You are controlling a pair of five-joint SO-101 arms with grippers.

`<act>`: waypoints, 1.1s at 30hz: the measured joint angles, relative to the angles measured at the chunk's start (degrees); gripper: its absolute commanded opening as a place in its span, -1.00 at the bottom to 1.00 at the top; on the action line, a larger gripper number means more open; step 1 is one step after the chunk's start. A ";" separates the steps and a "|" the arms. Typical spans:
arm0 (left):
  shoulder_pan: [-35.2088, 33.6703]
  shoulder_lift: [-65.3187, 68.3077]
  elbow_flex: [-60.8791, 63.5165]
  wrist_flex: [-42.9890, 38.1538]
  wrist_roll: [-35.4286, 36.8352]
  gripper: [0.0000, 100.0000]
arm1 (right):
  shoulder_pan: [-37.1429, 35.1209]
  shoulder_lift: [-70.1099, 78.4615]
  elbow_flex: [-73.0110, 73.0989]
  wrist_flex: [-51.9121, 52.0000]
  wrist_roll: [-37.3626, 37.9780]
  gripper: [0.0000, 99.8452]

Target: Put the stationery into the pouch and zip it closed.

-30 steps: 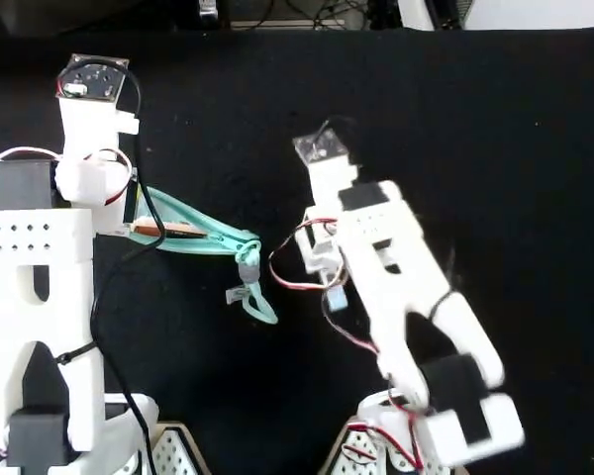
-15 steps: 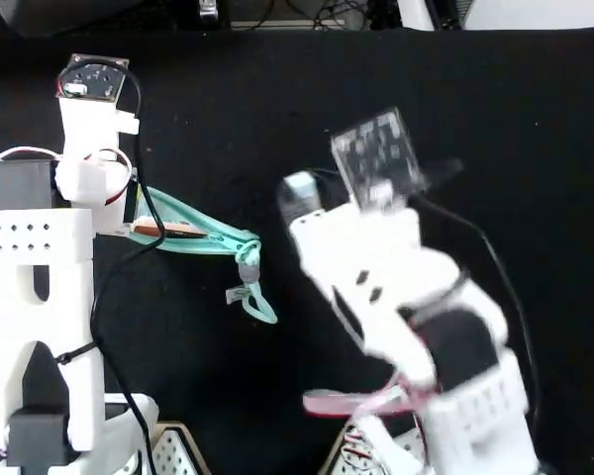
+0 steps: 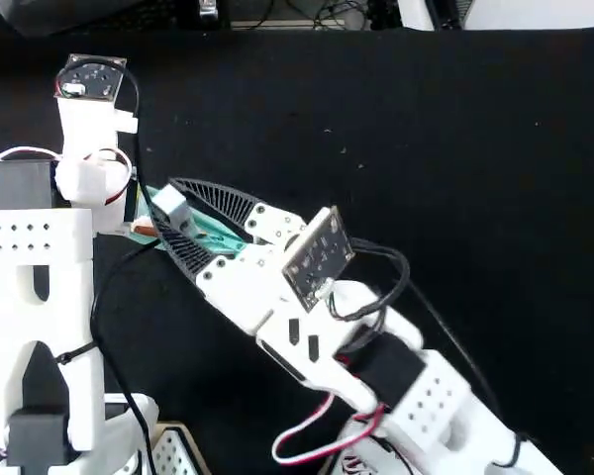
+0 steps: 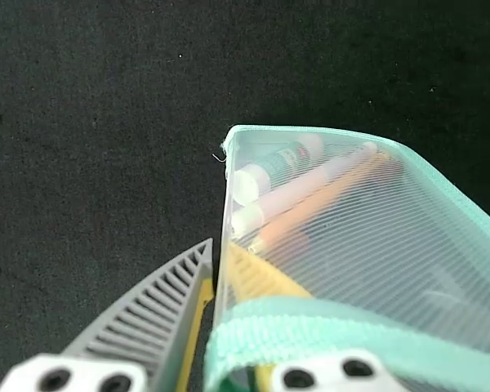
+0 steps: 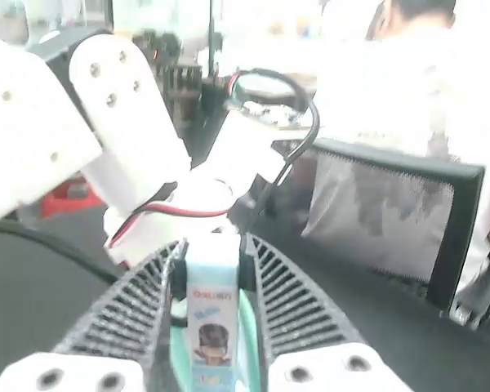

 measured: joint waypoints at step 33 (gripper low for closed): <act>0.09 0.00 0.00 0.00 0.18 -0.94 | 2.90 -0.09 -13.63 46.86 4.22 -0.58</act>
